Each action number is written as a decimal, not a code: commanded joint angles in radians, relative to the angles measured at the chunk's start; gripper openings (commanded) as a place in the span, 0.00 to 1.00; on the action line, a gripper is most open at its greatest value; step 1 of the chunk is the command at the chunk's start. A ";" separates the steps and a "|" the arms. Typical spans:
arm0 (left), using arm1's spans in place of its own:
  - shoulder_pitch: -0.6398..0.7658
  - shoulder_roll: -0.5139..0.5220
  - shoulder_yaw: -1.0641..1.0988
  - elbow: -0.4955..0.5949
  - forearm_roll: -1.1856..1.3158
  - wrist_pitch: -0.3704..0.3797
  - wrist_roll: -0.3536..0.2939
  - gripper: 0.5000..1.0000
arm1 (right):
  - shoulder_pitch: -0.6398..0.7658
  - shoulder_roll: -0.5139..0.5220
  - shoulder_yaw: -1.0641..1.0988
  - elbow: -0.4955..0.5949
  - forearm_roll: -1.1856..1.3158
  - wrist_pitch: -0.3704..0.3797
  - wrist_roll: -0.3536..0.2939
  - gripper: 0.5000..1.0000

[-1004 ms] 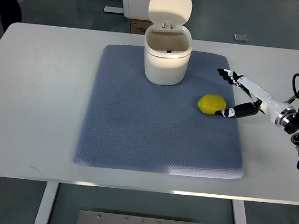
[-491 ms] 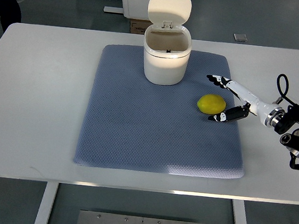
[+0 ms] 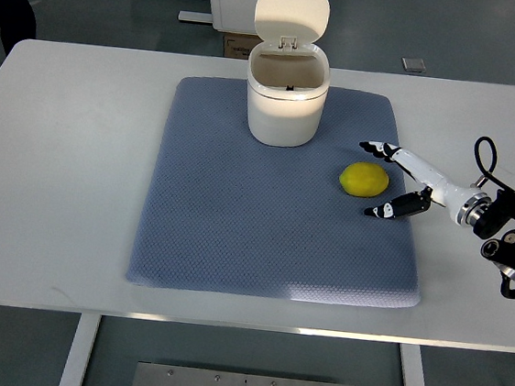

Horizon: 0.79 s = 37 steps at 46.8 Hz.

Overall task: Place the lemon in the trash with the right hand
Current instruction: 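Close the right hand fingers around the yellow lemon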

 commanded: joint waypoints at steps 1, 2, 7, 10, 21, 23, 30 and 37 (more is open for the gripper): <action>0.000 0.000 0.000 0.000 0.000 0.000 0.000 1.00 | 0.001 0.000 0.000 -0.002 0.005 0.000 0.000 0.82; 0.000 0.000 0.000 0.000 0.000 0.000 0.000 1.00 | 0.003 0.000 0.000 -0.002 0.005 0.000 0.000 0.82; 0.000 0.000 0.000 0.000 0.000 0.000 0.000 1.00 | 0.010 0.000 0.000 -0.002 0.008 0.000 0.000 0.75; 0.000 0.000 0.000 0.000 0.000 0.000 0.000 1.00 | 0.010 0.003 0.000 -0.002 0.010 0.000 0.000 0.74; 0.000 0.000 0.000 0.000 0.000 0.000 0.000 1.00 | 0.012 0.009 -0.002 -0.007 0.011 0.000 -0.006 0.67; 0.000 0.000 0.000 0.000 0.000 0.000 0.000 1.00 | 0.012 0.011 -0.002 -0.007 0.011 0.000 -0.012 0.67; 0.000 0.000 0.000 0.000 0.000 0.000 0.000 1.00 | 0.012 0.021 -0.003 -0.010 0.011 0.000 -0.018 0.61; 0.000 0.000 0.000 0.000 0.000 0.000 0.000 1.00 | 0.012 0.028 -0.003 -0.010 0.011 0.000 -0.018 0.53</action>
